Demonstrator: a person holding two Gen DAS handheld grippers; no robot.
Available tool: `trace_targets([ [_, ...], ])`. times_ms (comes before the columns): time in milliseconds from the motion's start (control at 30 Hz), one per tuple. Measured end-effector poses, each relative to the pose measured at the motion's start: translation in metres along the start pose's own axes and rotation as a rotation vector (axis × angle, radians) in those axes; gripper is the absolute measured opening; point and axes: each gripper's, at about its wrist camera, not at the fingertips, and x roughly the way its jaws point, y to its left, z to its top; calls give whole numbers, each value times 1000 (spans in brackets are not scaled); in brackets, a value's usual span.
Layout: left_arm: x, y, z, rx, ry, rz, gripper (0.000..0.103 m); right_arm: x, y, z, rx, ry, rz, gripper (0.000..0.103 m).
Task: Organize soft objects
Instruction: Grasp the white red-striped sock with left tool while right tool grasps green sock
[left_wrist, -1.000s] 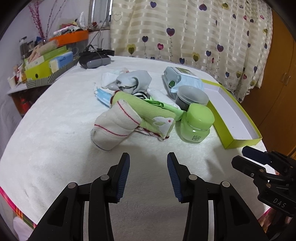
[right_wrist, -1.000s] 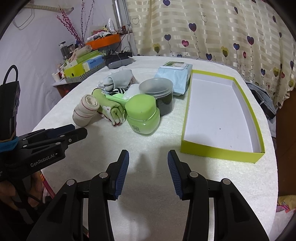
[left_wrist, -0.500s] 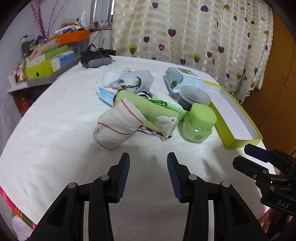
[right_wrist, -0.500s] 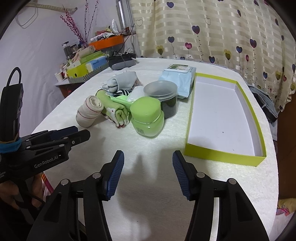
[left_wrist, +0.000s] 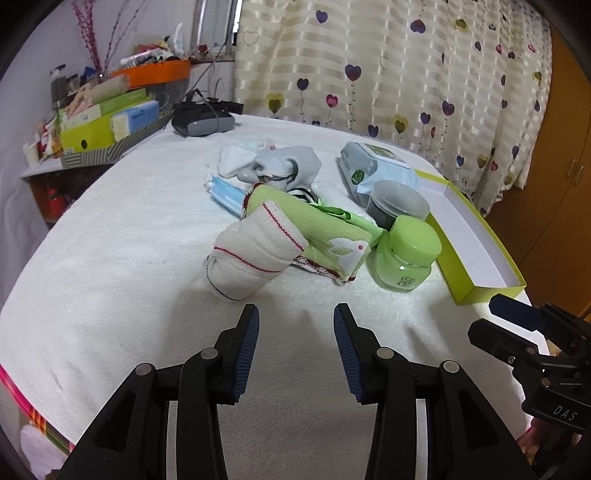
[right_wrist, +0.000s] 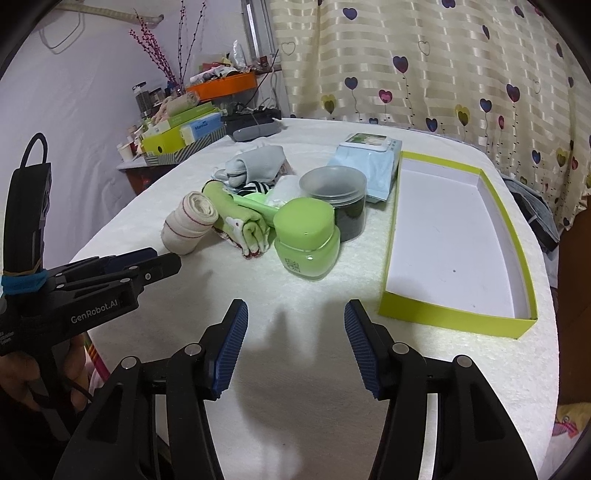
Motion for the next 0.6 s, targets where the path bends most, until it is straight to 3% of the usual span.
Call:
trace_targets([
  [133, 2, 5, 1, -24, 17, -32, 41, 1, 4, 0, -9, 2, 27, 56],
  [433, 1, 17, 2, -24, 1, 7, 41, 7, 9, 5, -18, 6, 32, 56],
  [600, 3, 35, 5, -56, -16, -23, 41, 14, 13, 8, -27, 16, 41, 56],
])
